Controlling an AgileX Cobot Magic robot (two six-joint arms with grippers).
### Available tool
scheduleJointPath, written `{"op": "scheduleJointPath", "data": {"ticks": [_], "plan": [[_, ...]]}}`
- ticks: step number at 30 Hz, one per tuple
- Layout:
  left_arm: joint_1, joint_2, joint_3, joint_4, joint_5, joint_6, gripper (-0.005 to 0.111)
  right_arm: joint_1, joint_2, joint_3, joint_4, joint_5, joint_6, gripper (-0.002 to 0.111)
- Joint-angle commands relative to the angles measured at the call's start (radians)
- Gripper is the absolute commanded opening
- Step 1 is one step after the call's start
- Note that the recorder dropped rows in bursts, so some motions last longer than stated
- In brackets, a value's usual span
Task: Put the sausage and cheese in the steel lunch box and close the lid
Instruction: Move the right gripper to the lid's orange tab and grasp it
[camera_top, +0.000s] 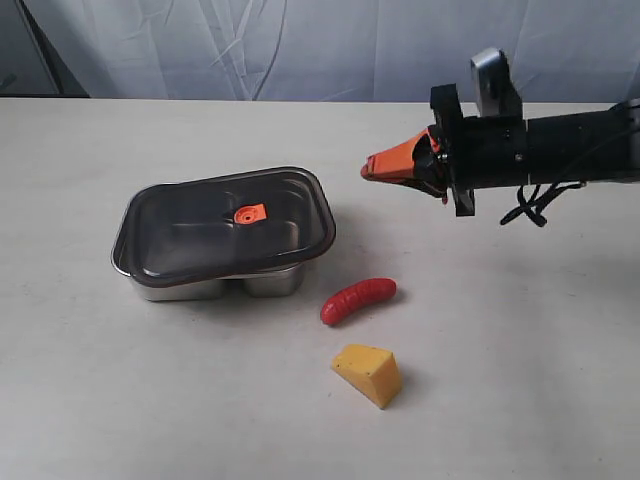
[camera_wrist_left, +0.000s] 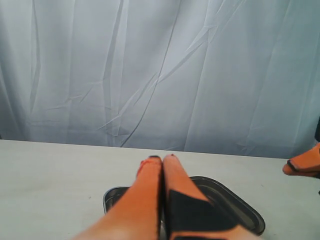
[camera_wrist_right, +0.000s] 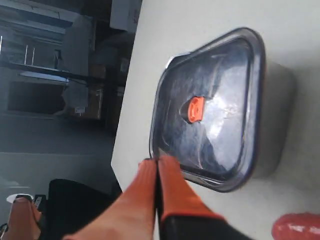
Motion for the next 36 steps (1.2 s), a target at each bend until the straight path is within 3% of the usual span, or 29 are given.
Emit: {"op": "scheduleJointPath", "data": {"ticks": [1,3,5,6,9,12,17,25,30,36], "plan": [[-0.006,-0.005,0.004,-0.001,-0.005,-0.001,0.0,0.007,0.088,-0.05,-0.132,-0.056,0.105,0.013],[-0.006,-0.005,0.004,-0.001,-0.007,-0.001,0.0,0.02,0.115,-0.052,-0.159,-0.121,0.173,0.036],[-0.006,-0.005,0.004,-0.001,-0.007,-0.001,0.0,0.029,0.138,-0.052,-0.141,-0.137,0.197,0.063],[-0.006,-0.005,0.004,-0.001,-0.011,-0.001,0.0,0.043,0.155,-0.052,-0.106,-0.149,0.197,0.082],[-0.006,-0.005,0.004,-0.001,-0.018,-0.001,0.0,0.076,0.17,-0.052,-0.061,-0.158,0.195,0.089],[-0.006,-0.005,0.004,-0.001,-0.024,-0.001,0.0,0.108,0.17,-0.055,0.019,-0.173,0.156,0.084],[-0.006,-0.005,0.004,0.003,-0.024,-0.001,0.0,0.18,0.17,-0.087,0.042,-0.269,0.109,0.047],[-0.006,-0.005,0.004,0.003,-0.024,-0.001,0.0,0.217,0.17,-0.092,0.052,-0.315,0.111,0.043],[-0.006,-0.005,0.004,0.003,-0.024,-0.001,0.0,0.217,0.17,-0.092,0.032,-0.306,0.087,0.001],[-0.006,-0.005,0.004,0.003,-0.024,-0.001,0.0,0.217,0.163,-0.092,-0.001,-0.263,0.052,-0.001]]}}
